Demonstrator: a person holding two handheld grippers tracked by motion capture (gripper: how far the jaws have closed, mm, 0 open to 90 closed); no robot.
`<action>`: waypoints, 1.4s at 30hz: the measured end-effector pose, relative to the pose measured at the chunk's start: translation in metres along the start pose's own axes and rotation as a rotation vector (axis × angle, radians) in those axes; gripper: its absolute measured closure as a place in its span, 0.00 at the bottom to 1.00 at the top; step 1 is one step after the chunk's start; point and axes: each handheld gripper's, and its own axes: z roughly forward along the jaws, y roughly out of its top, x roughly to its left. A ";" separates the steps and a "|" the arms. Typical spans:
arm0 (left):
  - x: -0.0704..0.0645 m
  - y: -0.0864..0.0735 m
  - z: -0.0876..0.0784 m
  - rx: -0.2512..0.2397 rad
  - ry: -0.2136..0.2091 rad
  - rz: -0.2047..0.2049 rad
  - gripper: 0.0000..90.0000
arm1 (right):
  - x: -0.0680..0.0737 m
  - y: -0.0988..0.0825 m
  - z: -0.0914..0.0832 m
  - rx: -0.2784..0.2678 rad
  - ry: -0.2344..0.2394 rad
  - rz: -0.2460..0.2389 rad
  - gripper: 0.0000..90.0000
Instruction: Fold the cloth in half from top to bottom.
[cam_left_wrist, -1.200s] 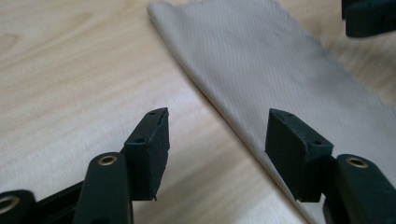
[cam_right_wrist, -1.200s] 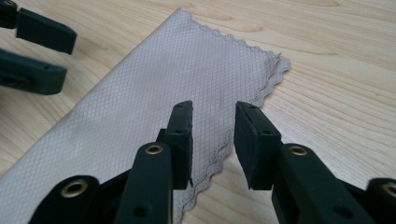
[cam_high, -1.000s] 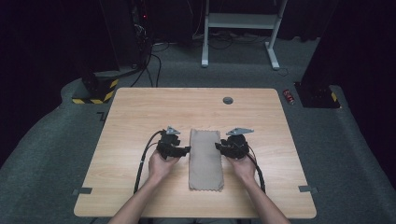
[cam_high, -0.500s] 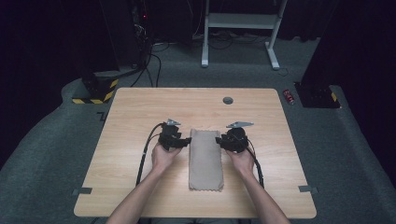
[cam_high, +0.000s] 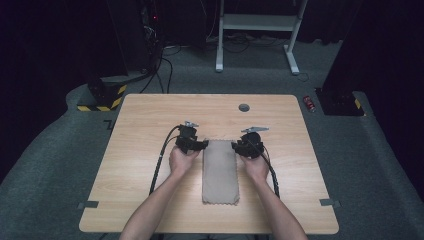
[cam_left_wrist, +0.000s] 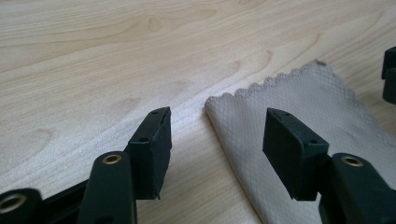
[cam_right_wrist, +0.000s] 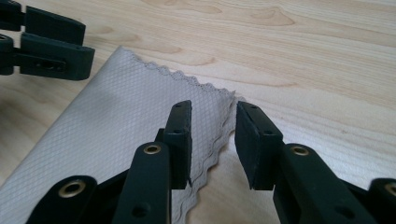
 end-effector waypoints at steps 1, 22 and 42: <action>-0.001 0.000 0.001 -0.005 0.003 0.005 0.49 | 0.000 0.001 0.003 0.002 -0.006 -0.005 0.74; -0.010 -0.005 0.015 0.019 0.070 0.114 0.59 | 0.000 0.003 0.028 0.029 -0.096 -0.057 0.77; -0.012 -0.005 0.014 0.034 -0.011 0.167 0.97 | 0.007 0.006 0.030 0.063 -0.060 -0.123 0.98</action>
